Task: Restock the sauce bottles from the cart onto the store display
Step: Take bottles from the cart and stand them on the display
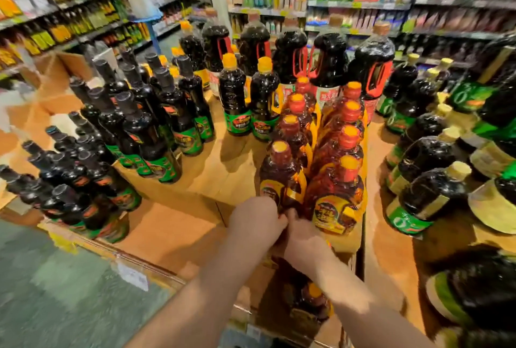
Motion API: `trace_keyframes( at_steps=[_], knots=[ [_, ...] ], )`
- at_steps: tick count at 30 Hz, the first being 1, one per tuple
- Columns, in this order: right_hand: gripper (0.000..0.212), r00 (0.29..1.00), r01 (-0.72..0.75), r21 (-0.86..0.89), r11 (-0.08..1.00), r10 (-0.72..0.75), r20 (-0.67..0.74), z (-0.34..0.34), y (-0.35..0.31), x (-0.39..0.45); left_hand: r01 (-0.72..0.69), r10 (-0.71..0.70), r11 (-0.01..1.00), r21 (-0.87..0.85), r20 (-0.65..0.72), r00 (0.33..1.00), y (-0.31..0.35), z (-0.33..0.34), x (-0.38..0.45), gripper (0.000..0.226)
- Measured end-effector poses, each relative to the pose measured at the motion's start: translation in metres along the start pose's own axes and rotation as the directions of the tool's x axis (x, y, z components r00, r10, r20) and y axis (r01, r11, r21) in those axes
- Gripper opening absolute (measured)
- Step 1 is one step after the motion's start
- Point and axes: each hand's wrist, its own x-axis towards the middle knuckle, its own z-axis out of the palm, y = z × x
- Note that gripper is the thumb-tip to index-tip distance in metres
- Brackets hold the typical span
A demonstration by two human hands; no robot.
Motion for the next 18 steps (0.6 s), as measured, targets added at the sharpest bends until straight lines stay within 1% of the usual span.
trace_keyframes(
  at_steps=[3,5,7,8,10,11,12,13,14,15,16,18],
  knots=[
    [0.043,1.000,-0.017,-0.086,0.996,0.017,-0.003,-0.001,-0.001,0.005,-0.017,0.018,1.000,-0.026,0.042,0.999,-0.003,0.015,0.001,0.039],
    [0.028,0.998,-0.050,-0.091,0.995,0.052,0.022,-0.004,-0.002,0.009,-0.037,0.038,0.999,-0.017,0.071,0.997,-0.002,0.025,0.000,0.026],
    [0.026,0.997,-0.036,-0.125,0.991,0.044,0.063,-0.003,-0.004,0.012,-0.047,0.045,0.999,0.016,0.087,0.995,0.000,0.034,-0.001,0.017],
    [0.028,0.995,-0.009,-0.161,0.987,0.024,0.095,-0.001,-0.007,0.012,-0.047,0.043,0.998,0.042,0.090,0.995,0.001,0.037,-0.001,0.017],
    [0.028,0.995,0.022,-0.144,0.989,-0.008,0.097,0.003,-0.008,0.010,-0.053,0.044,0.995,0.086,0.100,0.994,-0.001,0.044,-0.001,0.019],
    [0.025,0.998,0.007,-0.043,0.999,-0.004,0.068,0.010,-0.005,0.009,-0.056,0.046,0.994,0.097,0.103,0.994,-0.002,0.046,0.000,0.020],
    [0.022,1.000,0.020,0.055,0.998,-0.020,0.008,0.019,-0.001,0.009,-0.054,0.043,0.993,0.101,0.109,0.993,-0.003,0.047,0.000,0.019],
    [0.020,0.999,0.010,0.107,0.994,-0.005,-0.043,0.023,0.001,0.007,-0.052,0.040,0.994,0.097,0.118,0.992,-0.004,0.047,0.000,0.018],
    [0.019,0.998,0.011,0.116,0.993,-0.004,-0.068,0.023,0.003,0.006,-0.050,0.038,0.995,0.090,0.124,0.992,-0.004,0.046,0.001,0.018],
    [0.018,0.997,0.013,0.097,0.995,-0.006,-0.071,0.021,0.002,0.005,-0.050,0.039,0.995,0.088,0.128,0.991,-0.005,0.046,0.002,0.017],
    [0.018,0.994,0.048,0.082,0.995,-0.040,-0.101,0.019,0.003,0.005,-0.051,0.038,0.994,0.093,0.137,0.990,-0.006,0.044,0.002,0.018],
    [0.024,0.987,0.132,-0.058,0.990,-0.137,-0.089,0.011,-0.004,0.004,-0.045,0.030,0.995,0.089,0.166,0.986,-0.008,0.043,0.002,0.018]
  ],
)
